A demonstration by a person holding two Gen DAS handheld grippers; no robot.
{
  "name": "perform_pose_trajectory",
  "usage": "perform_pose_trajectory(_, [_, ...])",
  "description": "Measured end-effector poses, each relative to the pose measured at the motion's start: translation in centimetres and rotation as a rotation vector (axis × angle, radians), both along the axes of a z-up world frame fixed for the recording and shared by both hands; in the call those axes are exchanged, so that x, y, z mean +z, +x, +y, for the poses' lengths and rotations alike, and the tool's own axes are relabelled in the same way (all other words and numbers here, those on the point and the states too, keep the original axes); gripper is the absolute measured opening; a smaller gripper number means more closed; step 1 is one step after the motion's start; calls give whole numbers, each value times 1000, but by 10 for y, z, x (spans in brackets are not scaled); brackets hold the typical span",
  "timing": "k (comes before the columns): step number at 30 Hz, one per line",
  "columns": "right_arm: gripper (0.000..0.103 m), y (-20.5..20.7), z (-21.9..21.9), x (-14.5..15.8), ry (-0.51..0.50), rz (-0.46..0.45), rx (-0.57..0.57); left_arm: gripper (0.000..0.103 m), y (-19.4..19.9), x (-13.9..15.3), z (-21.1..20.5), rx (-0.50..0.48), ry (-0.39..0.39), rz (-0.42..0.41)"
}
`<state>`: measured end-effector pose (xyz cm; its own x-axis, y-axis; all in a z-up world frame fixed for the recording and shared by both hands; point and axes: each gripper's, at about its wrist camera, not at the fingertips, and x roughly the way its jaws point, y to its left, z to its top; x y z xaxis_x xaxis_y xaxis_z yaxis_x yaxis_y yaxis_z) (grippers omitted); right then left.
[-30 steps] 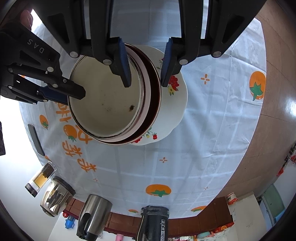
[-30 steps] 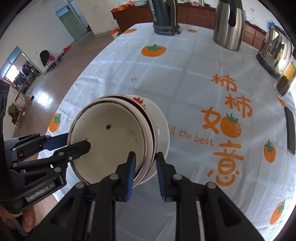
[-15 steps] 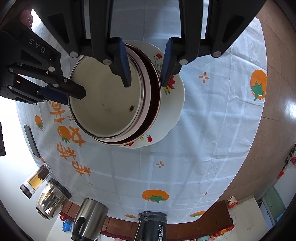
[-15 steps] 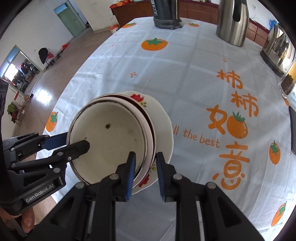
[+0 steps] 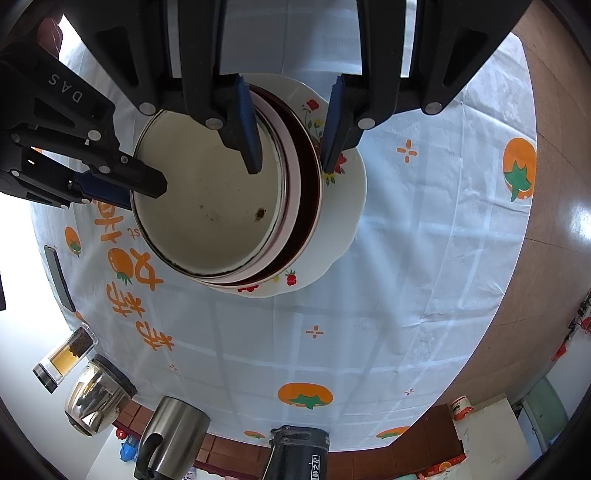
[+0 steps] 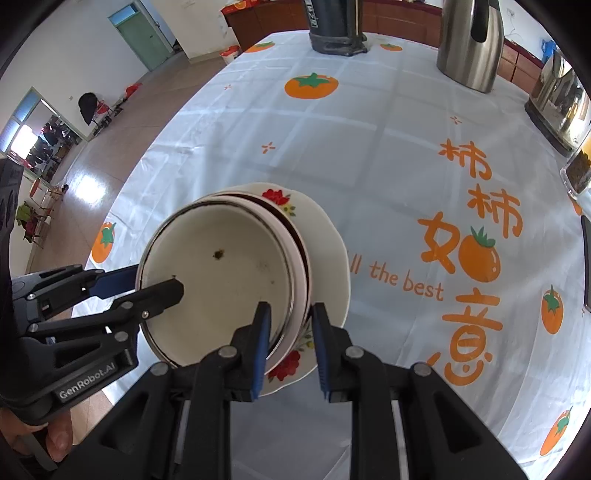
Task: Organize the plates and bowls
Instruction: 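Lower the bowl stack onto the red-flower plate stack with both grippers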
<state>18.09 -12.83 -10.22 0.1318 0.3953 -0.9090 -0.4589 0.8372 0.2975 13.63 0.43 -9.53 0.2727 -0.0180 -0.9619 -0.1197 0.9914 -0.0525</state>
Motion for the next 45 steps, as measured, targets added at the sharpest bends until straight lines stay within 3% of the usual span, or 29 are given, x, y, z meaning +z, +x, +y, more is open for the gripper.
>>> perform_pose_trajectory(17, [23, 0, 0, 0, -3, -3, 3, 36, 1, 0, 1, -1, 0, -6])
perform_pose_trajectory(45, [25, -4, 8, 1, -40, -84, 42, 36, 0, 1, 3, 7, -29, -17])
